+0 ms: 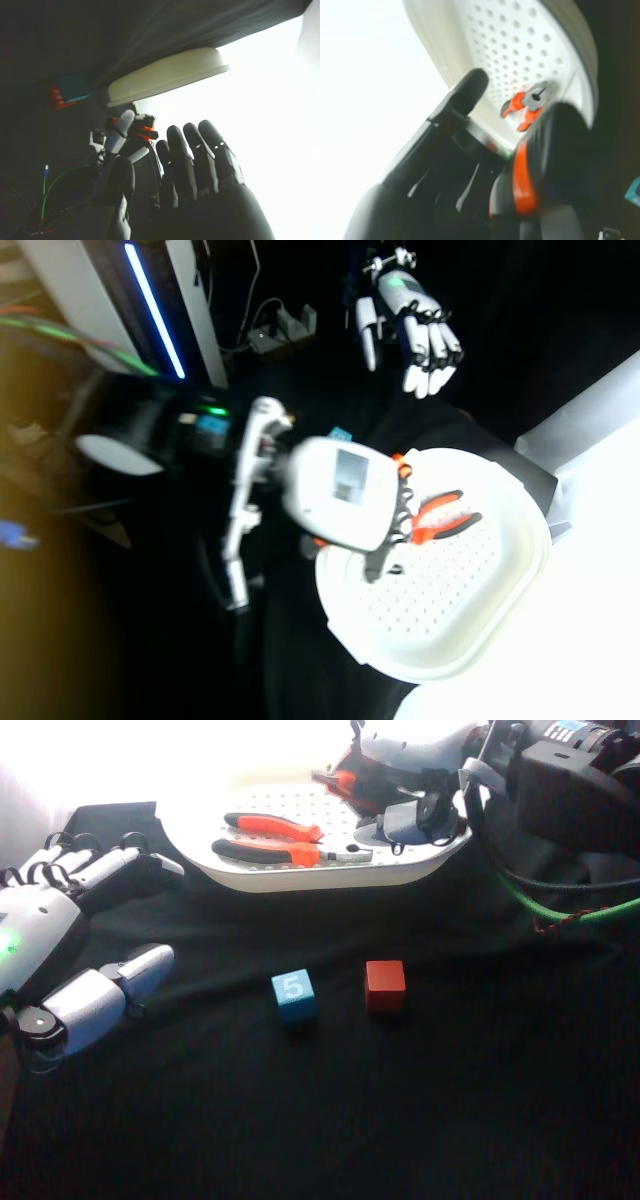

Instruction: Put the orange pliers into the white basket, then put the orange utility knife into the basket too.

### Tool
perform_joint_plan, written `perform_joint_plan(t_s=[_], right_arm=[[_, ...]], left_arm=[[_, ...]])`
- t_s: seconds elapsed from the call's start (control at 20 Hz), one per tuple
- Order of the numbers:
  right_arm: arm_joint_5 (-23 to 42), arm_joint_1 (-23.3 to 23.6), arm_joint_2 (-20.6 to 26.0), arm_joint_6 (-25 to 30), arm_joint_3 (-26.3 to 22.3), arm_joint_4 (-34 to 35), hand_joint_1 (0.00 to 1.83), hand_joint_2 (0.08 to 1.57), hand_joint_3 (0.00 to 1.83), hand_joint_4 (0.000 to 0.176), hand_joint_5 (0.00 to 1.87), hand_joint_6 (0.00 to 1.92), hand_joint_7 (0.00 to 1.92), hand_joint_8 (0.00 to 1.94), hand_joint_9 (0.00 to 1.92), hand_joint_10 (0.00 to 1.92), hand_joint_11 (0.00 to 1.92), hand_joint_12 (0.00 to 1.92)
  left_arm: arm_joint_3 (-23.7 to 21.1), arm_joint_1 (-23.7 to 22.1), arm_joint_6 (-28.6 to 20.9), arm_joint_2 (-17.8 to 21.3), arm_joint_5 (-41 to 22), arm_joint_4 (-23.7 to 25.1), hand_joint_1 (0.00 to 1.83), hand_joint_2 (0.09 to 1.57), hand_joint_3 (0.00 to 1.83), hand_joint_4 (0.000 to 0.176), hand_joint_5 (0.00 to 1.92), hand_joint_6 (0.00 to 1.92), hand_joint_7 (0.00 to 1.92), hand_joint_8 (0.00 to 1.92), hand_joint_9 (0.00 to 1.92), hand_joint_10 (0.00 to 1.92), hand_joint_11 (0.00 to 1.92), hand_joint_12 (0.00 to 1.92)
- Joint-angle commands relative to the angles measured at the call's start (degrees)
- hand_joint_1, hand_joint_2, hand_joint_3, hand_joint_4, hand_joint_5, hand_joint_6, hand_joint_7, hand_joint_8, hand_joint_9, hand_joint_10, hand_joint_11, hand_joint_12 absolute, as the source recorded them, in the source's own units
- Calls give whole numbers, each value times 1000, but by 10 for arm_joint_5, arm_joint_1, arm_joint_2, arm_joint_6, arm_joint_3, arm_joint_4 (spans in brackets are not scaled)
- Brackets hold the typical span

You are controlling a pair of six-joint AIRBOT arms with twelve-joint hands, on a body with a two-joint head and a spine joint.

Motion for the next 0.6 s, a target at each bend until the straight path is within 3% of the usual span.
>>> perform_joint_plan(t_s=[0.0, 0.05, 0.1, 0.15, 0.2, 0.25, 0.3, 0.4, 0.45, 0.5, 0.55], right_arm=[[71, 12, 2, -1, 1, -1, 675, 1164, 0, 35, 76, 184, 95, 136, 57, 210, 14, 528], [71, 12, 2, -1, 1, -1, 600, 1163, 0, 42, 14, 36, 18, 26, 11, 41, 2, 105], [71, 12, 2, -1, -1, -1, 574, 1166, 0, 36, 2, 6, 3, 4, 1, 7, 0, 20], [71, 12, 2, -1, -3, -1, 545, 1166, 1, 32, 0, 0, 0, 0, 0, 1, 0, 3], [74, 12, 2, -1, -9, -1, 507, 1161, 0, 41, 0, 0, 0, 0, 0, 0, 0, 0], [79, 12, 2, -1, -15, -1, 498, 1152, 0, 41, 0, 0, 0, 0, 0, 0, 0, 0], [91, 13, 10, -1, -25, -1, 444, 1128, 0, 50, 0, 0, 0, 0, 0, 0, 0, 0], [122, 13, 48, -1, -62, -1, 510, 1110, 0, 29, 0, 0, 0, 0, 0, 0, 0, 0], [139, 13, 70, -1, -82, -1, 458, 1094, 0, 31, 0, 0, 0, 0, 0, 0, 0, 0], [159, 13, 89, -1, -104, -4, 449, 1103, 0, 51, 0, 0, 0, 0, 0, 0, 0, 0], [180, 13, 101, -1, -124, -9, 448, 1112, 0, 54, 0, 0, 0, 0, 0, 0, 0, 0]], left_arm=[[3, -6, -3, 0, -71, 17, 516, 1408, 1, 12, 206, 654, 501, 45, 145, 755, 0, 1265], [3, -6, -3, 0, -71, 17, 536, 1406, 0, 7, 214, 648, 507, 49, 145, 771, 0, 1293], [3, -6, -3, 0, -71, 17, 534, 1408, 0, 12, 221, 645, 510, 51, 145, 779, 0, 1313], [3, -6, -3, 0, -72, 17, 503, 1401, 0, 40, 232, 651, 524, 58, 171, 752, 0, 1316], [2, -6, -3, 0, -72, 17, 522, 1408, 1, 32, 238, 646, 531, 60, 198, 706, 0, 1319], [2, -6, -3, 0, -72, 17, 504, 1411, 2, 39, 234, 640, 527, 57, 200, 689, 0, 1324], [3, -6, -3, 1, -72, 17, 532, 1413, 1, 31, 238, 631, 524, 56, 193, 690, 0, 1316], [3, -8, -4, 1, -71, 16, 554, 1400, 0, 22, 270, 586, 528, 59, 189, 717, 0, 1316], [3, -9, -4, 2, -70, 16, 503, 1417, 3, 20, 236, 584, 494, 46, 151, 721, 0, 1267], [2, -9, -4, 3, -71, 16, 493, 1430, 5, 14, 195, 572, 447, 26, 107, 691, 0, 1119], [1, -9, -4, 5, -73, 15, 496, 1425, 1, 3, 205, 545, 453, 25, 132, 657, 0, 1112]])
